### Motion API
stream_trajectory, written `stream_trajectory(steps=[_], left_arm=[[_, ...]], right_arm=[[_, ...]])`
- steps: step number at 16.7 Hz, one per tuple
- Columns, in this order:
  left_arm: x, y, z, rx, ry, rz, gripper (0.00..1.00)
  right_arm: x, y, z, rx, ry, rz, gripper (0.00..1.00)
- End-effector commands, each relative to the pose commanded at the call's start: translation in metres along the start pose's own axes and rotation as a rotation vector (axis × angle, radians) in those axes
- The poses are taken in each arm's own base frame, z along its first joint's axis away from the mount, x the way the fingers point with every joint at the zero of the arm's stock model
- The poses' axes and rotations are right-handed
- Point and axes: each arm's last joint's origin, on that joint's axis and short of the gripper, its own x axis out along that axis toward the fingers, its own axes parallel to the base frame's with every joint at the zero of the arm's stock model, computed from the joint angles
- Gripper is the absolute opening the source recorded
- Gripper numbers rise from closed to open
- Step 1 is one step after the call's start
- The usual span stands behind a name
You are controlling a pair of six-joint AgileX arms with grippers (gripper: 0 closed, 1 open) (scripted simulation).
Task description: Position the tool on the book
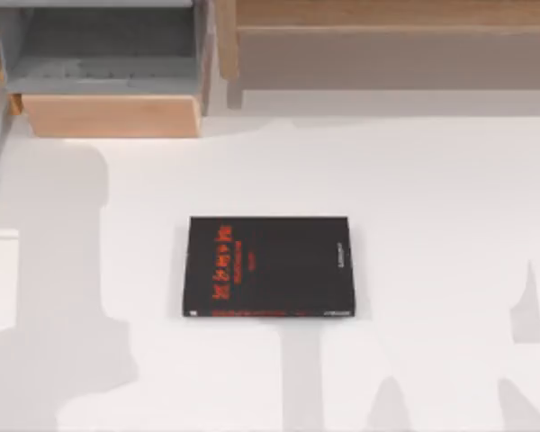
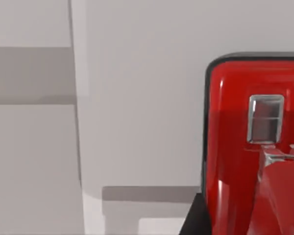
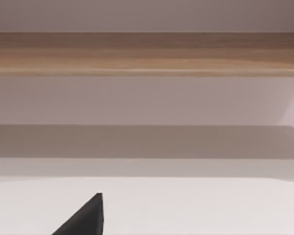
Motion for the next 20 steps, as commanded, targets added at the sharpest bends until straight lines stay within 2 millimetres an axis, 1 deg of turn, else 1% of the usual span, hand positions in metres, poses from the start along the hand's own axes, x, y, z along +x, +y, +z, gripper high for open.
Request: stream_trajectory(steps=[4, 6, 8, 13, 15, 17, 20], left_arm=[[-0.001, 0.001, 0.000, -0.001, -0.002, 0.001, 0.00], [-0.014, 0.001, -0.001, 0.000, -0.013, 0.018, 0.00], [-0.034, 0.000, -0.002, 0.007, -0.017, 0.046, 0.00], [-0.103, -0.008, -0.008, 0.012, -0.045, 0.153, 0.00], [-0.129, -0.019, -0.011, 0.017, -0.059, 0.191, 0.00], [-0.151, -0.036, -0.014, 0.025, -0.063, 0.218, 0.00], [-0.171, -0.073, -0.017, 0.036, -0.064, 0.238, 0.00]], right_arm=[[0.000, 0.000, 0.000, 0.000, 0.000, 0.000, 1.00], [0.000, 0.000, 0.000, 0.000, 0.000, 0.000, 1.00], [0.000, 0.000, 0.000, 0.000, 0.000, 0.000, 1.00], [0.000, 0.000, 0.000, 0.000, 0.000, 0.000, 1.00], [0.000, 0.000, 0.000, 0.000, 0.000, 0.000, 1.00], [0.000, 0.000, 0.000, 0.000, 0.000, 0.000, 1.00], [0.000, 0.000, 0.000, 0.000, 0.000, 0.000, 1.00]])
